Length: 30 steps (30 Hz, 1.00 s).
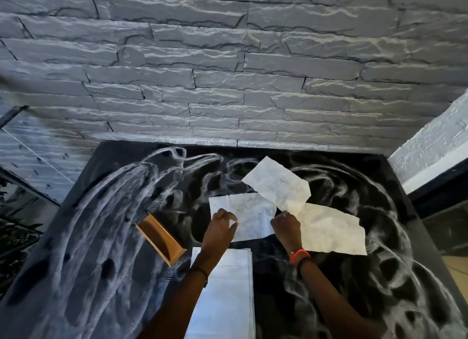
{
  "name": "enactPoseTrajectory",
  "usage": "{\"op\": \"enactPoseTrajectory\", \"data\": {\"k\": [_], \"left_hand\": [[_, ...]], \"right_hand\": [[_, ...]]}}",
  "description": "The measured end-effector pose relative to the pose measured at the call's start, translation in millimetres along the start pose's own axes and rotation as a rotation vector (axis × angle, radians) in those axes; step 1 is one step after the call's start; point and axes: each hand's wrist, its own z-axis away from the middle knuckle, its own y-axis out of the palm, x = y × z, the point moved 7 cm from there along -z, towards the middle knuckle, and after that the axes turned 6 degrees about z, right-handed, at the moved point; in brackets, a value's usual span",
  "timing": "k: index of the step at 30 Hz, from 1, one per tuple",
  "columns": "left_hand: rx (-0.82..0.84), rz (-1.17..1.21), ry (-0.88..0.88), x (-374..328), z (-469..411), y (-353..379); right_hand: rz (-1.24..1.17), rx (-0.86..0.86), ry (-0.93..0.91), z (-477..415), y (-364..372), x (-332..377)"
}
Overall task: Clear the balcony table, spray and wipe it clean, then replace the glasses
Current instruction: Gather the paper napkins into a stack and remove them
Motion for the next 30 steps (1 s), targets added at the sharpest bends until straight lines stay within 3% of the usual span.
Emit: {"op": "enactPoseTrajectory", "data": {"k": [2,5,9,11,16,21,26,28,30], "left_hand": [[0.069,0.065,-0.002,-3.1,-1.8,3.6],[0.166,-0.016,0.037,-12.4,1.0,9.9],[0.136,-0.078,0.131,-30.4,5.1,9.4],[0.077,-0.082,0.165,-40.4,5.7,3.2],[-0.026,0.121,0.022,-49.2,2.3,-28.3],[0.155,0.47,-0.186,-49.5,8.6,-47.1],[0.291,0.52,-0.264,-47.0,33.7,-65.7],[0.317,0.55,-0.286,-44.0,49.2,-70.9],[0.338,0.59,-0.315,-39.3,66.4,-71.0]], "right_hand": [[-0.077,0.056,0.036,3.9,-2.4,7.2],[-0.288,0.029,0.086,8.4,-9.7,19.1],[-0.699,0.17,0.089,21.1,-12.8,44.4],[-0.785,0.257,0.06,28.0,-16.5,57.3],[-0.745,0.395,-0.202,41.5,-43.5,80.0],[-0.543,0.527,-0.386,47.4,-63.0,90.7],[-0.206,0.366,-0.495,49.8,-71.7,94.9],[-0.187,0.329,-0.508,55.1,-70.6,94.0],[-0.258,0.403,-0.457,62.3,-61.2,86.6]]}}
